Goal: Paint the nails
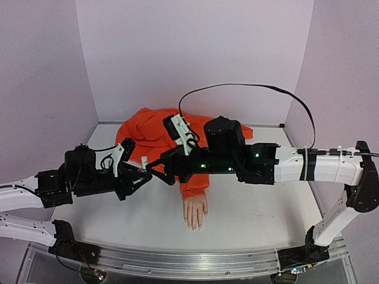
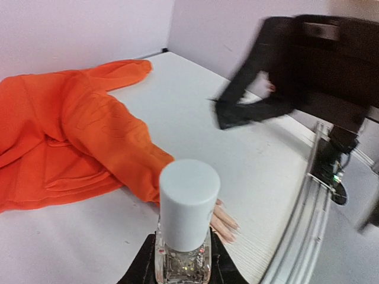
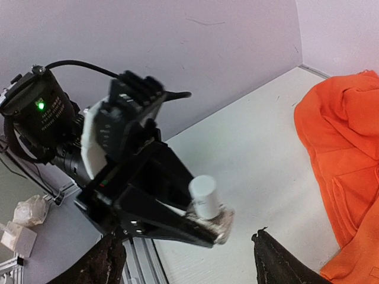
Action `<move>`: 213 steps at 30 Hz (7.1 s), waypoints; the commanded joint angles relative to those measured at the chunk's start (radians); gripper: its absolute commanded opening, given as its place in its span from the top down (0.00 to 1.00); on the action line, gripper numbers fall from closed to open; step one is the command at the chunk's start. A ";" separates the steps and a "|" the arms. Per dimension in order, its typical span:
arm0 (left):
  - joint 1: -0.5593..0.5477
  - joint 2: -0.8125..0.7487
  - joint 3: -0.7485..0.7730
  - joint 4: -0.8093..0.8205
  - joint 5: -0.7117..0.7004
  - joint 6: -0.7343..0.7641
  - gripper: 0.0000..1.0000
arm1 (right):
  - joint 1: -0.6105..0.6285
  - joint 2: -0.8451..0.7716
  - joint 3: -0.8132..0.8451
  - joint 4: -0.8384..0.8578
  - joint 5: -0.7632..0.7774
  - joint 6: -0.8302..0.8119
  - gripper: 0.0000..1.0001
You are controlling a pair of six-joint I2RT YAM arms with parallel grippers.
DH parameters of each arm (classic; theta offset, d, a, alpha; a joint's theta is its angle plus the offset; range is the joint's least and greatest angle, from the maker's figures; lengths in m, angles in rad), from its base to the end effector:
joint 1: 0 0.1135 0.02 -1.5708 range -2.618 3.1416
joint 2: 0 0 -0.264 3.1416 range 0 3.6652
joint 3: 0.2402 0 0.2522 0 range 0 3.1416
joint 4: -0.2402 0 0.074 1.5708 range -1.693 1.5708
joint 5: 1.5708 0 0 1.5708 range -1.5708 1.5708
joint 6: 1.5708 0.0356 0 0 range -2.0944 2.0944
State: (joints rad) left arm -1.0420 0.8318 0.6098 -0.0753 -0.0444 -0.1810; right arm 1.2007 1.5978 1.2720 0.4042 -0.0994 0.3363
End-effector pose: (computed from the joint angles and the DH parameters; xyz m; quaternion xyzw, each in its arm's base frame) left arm 0.1018 -0.1711 0.2811 0.3235 0.7360 -0.3267 0.4970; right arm 0.1369 0.3625 0.3644 -0.3171 0.6004 0.5340 0.5038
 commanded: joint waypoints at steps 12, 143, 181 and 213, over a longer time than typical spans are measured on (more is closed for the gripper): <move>0.003 0.060 0.161 0.072 0.767 -0.008 1.00 | -0.088 -0.022 -0.087 0.428 -0.774 0.094 0.37; 0.000 0.090 0.142 -0.080 -0.128 -0.077 1.00 | 0.098 -0.056 -0.021 0.037 0.233 0.023 0.37; -0.001 0.127 0.186 0.103 0.811 -0.046 1.00 | -0.097 0.008 -0.131 0.608 -0.811 0.201 0.90; -0.001 -0.005 0.074 0.001 -0.158 -0.035 1.00 | 0.191 0.084 0.088 0.040 0.327 0.123 0.86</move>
State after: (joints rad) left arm -1.0851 0.8619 0.6888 -0.1761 -0.0319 -0.1642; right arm 1.3621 1.7279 1.3441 0.4911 0.3962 0.4816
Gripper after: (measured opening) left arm 0.215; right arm 0.147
